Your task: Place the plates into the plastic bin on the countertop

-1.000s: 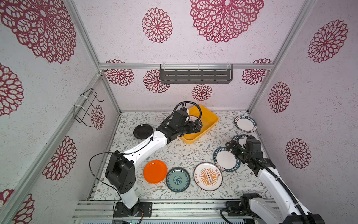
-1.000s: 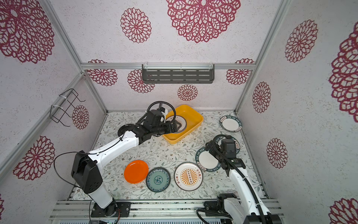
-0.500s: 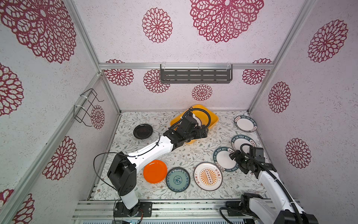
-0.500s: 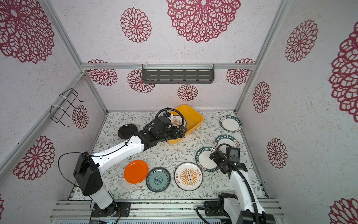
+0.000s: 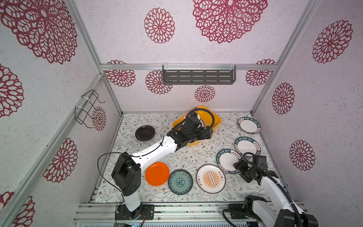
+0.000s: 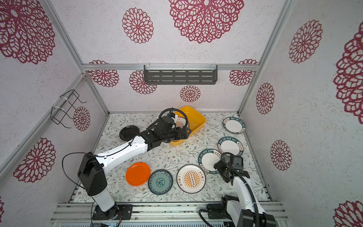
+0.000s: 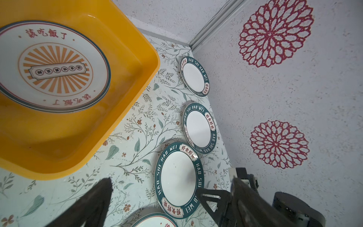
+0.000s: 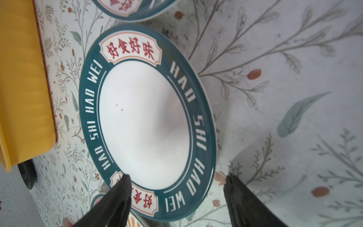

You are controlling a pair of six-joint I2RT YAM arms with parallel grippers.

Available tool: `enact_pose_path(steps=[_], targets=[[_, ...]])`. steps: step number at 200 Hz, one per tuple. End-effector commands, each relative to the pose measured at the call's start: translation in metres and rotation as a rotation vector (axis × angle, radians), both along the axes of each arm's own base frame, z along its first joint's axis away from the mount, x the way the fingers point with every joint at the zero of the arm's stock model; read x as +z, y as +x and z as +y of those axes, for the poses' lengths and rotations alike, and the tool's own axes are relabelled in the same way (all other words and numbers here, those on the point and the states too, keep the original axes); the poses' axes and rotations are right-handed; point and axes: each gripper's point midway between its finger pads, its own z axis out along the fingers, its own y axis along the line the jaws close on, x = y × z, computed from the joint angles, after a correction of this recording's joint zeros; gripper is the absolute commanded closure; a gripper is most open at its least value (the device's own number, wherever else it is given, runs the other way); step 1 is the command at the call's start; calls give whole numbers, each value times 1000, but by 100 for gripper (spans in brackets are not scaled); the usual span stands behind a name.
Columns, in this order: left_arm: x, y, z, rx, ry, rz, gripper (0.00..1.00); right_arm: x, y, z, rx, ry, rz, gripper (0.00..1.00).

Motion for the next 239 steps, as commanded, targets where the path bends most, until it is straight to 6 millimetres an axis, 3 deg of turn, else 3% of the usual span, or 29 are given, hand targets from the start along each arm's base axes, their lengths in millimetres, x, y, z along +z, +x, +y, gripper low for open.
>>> enact_pose_path(steps=[1,48,59,82,130,144,173,239], targets=[[10,18,8,-8,-33,-17,3,-3,7,-1,-51,31,-54,26],[16,36,27,0,-68,-1,3,-17,13,4,-108,125,-69,33],[18,38,30,6,-70,-4,3,-22,13,7,-122,159,-72,43],[20,44,34,24,-82,-12,3,-29,11,7,-129,166,-45,52],[14,41,43,62,-78,-4,3,-28,9,12,-102,193,-45,94],[9,37,48,69,-67,4,3,-22,12,13,-96,201,-73,100],[-4,35,55,90,-30,31,3,-3,20,15,-79,211,-129,100],[-3,30,50,64,-51,52,3,72,46,17,-11,206,-314,100]])
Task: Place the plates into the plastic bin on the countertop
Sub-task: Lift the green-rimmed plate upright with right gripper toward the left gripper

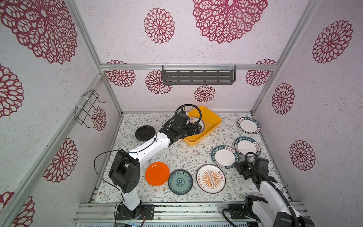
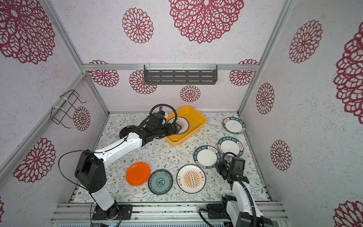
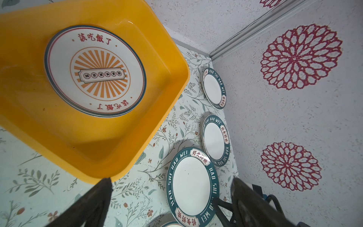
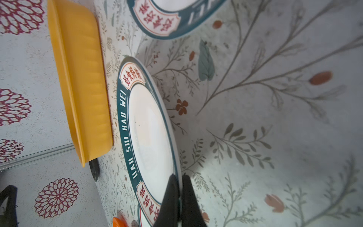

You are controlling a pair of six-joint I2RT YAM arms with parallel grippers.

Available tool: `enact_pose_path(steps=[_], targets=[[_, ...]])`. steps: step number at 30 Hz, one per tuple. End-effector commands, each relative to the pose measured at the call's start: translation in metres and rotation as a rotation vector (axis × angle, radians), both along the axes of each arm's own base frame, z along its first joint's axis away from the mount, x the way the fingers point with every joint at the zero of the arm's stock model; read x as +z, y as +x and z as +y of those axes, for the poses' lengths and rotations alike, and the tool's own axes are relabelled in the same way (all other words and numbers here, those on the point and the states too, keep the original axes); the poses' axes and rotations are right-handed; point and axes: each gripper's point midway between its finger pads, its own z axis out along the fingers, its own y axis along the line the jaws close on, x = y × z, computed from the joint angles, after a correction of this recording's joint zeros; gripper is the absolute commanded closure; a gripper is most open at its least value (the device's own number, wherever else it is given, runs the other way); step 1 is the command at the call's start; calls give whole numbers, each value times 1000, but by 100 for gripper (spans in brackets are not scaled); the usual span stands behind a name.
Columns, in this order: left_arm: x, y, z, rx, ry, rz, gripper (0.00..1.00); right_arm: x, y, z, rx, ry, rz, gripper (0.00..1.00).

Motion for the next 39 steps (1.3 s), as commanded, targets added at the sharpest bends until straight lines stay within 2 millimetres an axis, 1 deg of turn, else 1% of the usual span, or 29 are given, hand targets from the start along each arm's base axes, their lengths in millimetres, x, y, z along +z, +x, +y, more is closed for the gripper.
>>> enact_pose_path(steps=[1,3,6,11,13,14,17,21,23,24,25,27,30,31,35,39], targets=[[20,-4,1,-12,-33,-26,3,47,19,4,49,-6,-127,100],[24,-6,-2,-30,-51,-23,3,65,25,7,69,3,-166,100],[39,-13,-12,-91,-100,-35,3,98,36,10,107,-6,-227,100],[58,-11,-21,-155,-168,-38,2,150,57,10,167,-54,-307,100],[64,-10,-23,-187,-192,-36,1,165,63,10,176,-62,-324,100],[65,-10,-25,-214,-208,-28,0,176,67,12,185,-66,-350,100],[72,-9,-30,-292,-245,-18,3,198,76,17,200,-63,-400,100],[80,-6,-34,-352,-269,-17,4,212,85,28,217,-51,-432,100],[76,4,-30,-361,-258,-3,4,227,96,39,219,-34,-474,100],[78,10,-27,-364,-259,-6,4,233,100,43,214,-26,-492,100],[82,17,-24,-362,-277,-10,5,241,110,50,211,-19,-517,100],[91,27,-21,-370,-327,-26,7,244,121,60,223,-20,-522,100],[98,36,-16,-385,-359,-23,12,253,135,74,237,2,-549,100],[81,44,-16,-379,-349,14,13,256,138,79,242,13,-559,100],[65,56,-5,-356,-333,61,20,264,150,93,258,42,-582,100],[67,61,-5,-362,-356,55,30,265,160,104,275,51,-573,100]])
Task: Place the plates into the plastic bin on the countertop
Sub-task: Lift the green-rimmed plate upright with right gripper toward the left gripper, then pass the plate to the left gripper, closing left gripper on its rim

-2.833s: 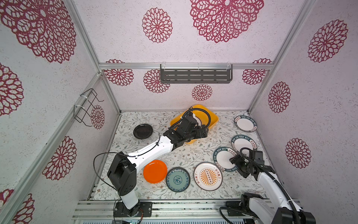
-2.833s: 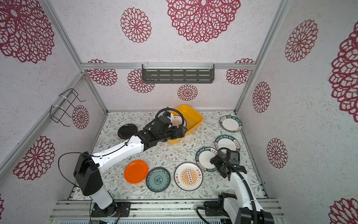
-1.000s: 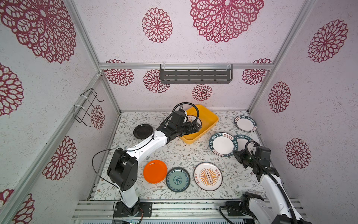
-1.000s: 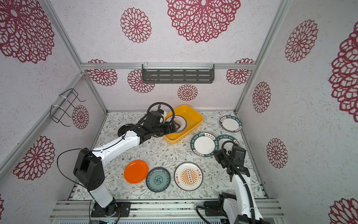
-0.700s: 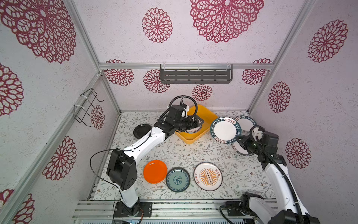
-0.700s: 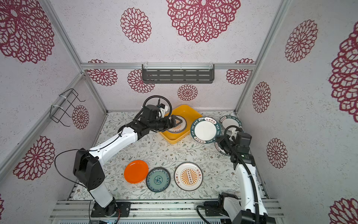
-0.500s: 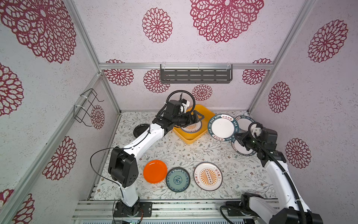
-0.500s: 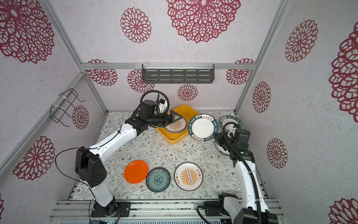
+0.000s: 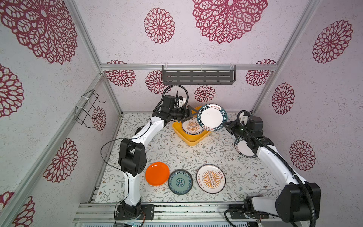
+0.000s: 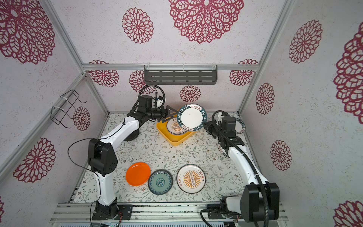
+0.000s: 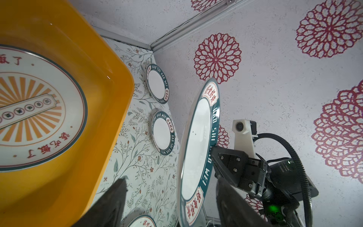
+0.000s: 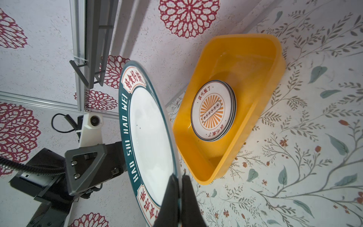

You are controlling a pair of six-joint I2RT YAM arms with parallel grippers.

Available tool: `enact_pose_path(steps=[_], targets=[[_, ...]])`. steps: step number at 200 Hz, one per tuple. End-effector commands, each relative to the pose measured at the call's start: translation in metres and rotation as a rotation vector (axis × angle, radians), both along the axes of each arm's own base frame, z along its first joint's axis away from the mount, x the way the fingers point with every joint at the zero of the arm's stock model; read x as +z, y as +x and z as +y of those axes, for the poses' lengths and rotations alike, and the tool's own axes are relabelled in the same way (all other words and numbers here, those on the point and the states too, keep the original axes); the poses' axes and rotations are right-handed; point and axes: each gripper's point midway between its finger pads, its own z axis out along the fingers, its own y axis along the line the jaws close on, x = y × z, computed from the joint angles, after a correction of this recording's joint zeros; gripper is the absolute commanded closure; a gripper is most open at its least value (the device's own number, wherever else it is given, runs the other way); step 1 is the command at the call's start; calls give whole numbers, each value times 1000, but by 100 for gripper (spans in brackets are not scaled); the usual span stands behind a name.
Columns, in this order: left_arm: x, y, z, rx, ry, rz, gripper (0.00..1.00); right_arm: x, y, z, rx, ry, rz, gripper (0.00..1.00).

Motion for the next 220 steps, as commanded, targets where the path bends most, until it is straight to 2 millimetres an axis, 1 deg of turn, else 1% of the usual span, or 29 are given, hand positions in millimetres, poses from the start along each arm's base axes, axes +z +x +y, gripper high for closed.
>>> enact_pose_path(steps=[1,24,47,55,66,89,115,129,135,137,143,152,161,164,188,211,220], targets=[[11,-3,-7,-51,-30,-25,32,49,13,10,4,46,-139,100],[10,-2,-9,-57,-35,-24,40,49,20,21,32,49,-133,100],[7,2,-8,-53,-44,-15,52,50,27,28,46,48,-131,100],[7,3,-8,-51,-47,-14,58,48,29,30,51,47,-128,100],[5,6,-7,-40,-45,-8,67,46,32,32,51,48,-123,100],[1,13,-3,-12,-45,-3,73,42,39,34,48,48,-115,100],[-1,26,6,37,-44,1,89,36,46,34,42,50,-107,100],[-2,32,9,56,-51,7,92,34,51,36,45,56,-107,100],[-3,34,10,64,-55,14,94,34,53,38,54,58,-114,96],[-2,34,11,66,-57,13,95,33,54,39,55,59,-110,93],[-3,37,11,77,-59,16,96,31,56,40,57,59,-109,83],[-5,41,14,98,-54,19,98,29,59,41,60,60,-107,71],[-9,44,16,117,-48,25,100,27,63,42,57,61,-106,53],[-11,46,17,125,-46,29,100,26,63,41,55,62,-105,49],[-25,60,27,192,-36,69,100,25,70,43,61,59,-116,30],[-43,72,37,261,-15,115,100,20,75,39,40,39,-100,21],[-54,76,41,285,4,137,100,20,77,35,27,34,-100,18]])
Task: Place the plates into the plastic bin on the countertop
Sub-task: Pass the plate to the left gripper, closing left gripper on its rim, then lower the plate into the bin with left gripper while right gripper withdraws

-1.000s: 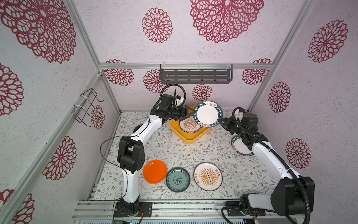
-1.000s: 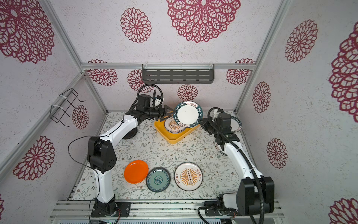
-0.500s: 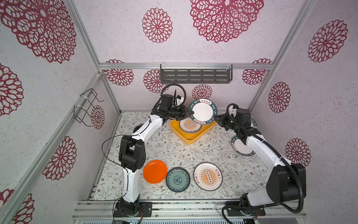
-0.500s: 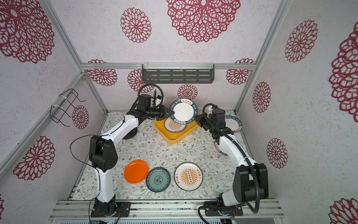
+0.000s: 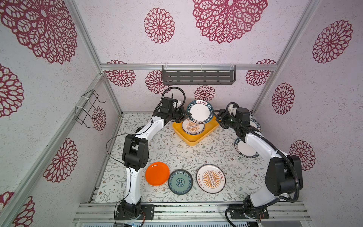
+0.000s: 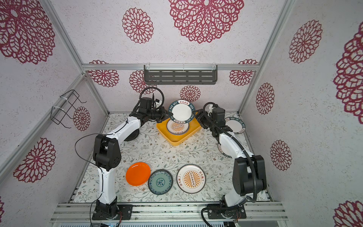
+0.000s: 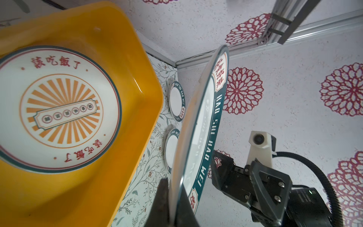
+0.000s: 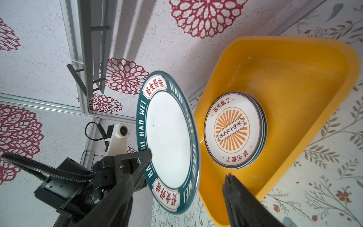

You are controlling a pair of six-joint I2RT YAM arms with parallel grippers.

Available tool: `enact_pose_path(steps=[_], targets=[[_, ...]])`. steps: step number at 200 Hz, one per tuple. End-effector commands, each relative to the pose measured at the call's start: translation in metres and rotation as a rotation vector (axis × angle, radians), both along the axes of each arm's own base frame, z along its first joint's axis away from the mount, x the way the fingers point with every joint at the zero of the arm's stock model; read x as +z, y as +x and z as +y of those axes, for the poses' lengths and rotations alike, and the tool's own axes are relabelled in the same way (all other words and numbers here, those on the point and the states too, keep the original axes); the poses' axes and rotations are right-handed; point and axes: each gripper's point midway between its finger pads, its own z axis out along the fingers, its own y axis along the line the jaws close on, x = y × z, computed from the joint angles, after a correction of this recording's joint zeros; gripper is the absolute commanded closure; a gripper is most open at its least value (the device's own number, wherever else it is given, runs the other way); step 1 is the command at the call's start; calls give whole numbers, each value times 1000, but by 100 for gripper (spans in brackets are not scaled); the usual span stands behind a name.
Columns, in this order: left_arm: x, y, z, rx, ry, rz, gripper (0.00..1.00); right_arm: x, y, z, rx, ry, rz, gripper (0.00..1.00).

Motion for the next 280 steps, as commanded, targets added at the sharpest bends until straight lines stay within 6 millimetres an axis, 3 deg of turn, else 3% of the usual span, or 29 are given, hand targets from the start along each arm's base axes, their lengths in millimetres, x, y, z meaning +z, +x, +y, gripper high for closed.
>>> enact_pose_path(steps=[1,84,120,178,217,250,280], targets=[[-5,23,13,86,10,-11,100,26,7,-5,-22,-3,-79,18],[-87,47,18,163,88,162,100,7,-3,-60,-213,-52,-27,12],[-104,51,15,150,113,213,100,-10,-15,-85,-302,-91,35,11],[-131,44,17,141,152,302,100,-34,-51,-161,-556,-120,129,8],[-145,40,18,139,173,342,97,-49,-72,-180,-618,-137,172,8],[-151,38,18,137,181,360,88,-57,-83,-187,-646,-154,201,8],[-151,35,19,141,199,359,67,-67,-91,-191,-655,-168,217,5]])
